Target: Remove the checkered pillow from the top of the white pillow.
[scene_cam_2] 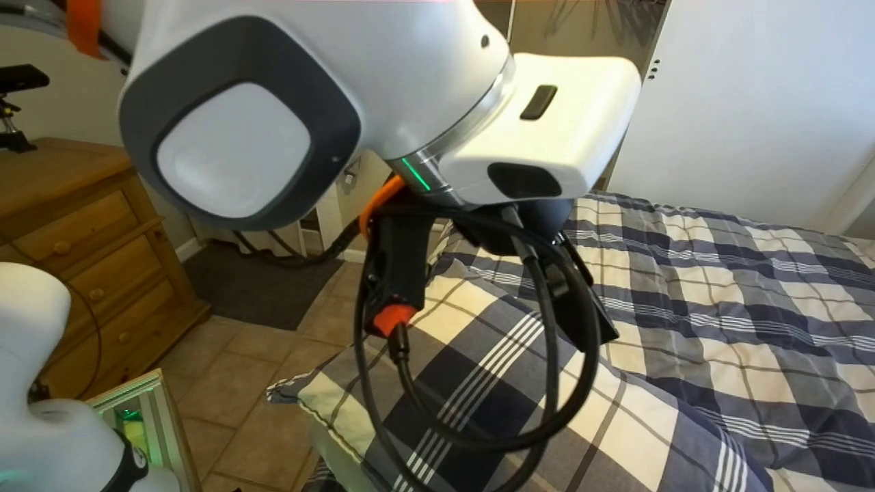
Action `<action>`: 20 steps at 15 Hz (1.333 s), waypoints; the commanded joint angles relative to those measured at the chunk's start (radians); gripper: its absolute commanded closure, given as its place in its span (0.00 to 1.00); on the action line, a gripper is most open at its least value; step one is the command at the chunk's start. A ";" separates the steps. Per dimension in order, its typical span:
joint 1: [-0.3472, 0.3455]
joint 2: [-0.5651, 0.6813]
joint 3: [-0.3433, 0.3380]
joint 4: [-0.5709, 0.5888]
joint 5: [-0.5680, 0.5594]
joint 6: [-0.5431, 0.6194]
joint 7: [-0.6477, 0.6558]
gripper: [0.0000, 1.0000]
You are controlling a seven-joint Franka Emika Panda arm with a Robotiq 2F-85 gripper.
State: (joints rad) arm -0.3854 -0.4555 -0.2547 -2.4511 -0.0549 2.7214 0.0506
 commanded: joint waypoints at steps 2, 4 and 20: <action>0.003 0.000 -0.003 0.003 0.000 -0.003 -0.002 0.00; 0.003 0.000 -0.003 0.003 0.000 -0.003 -0.002 0.00; 0.097 0.255 -0.089 0.173 0.161 -0.300 -0.024 0.00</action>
State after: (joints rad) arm -0.2699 -0.3174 -0.3611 -2.3577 0.1347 2.4485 -0.0035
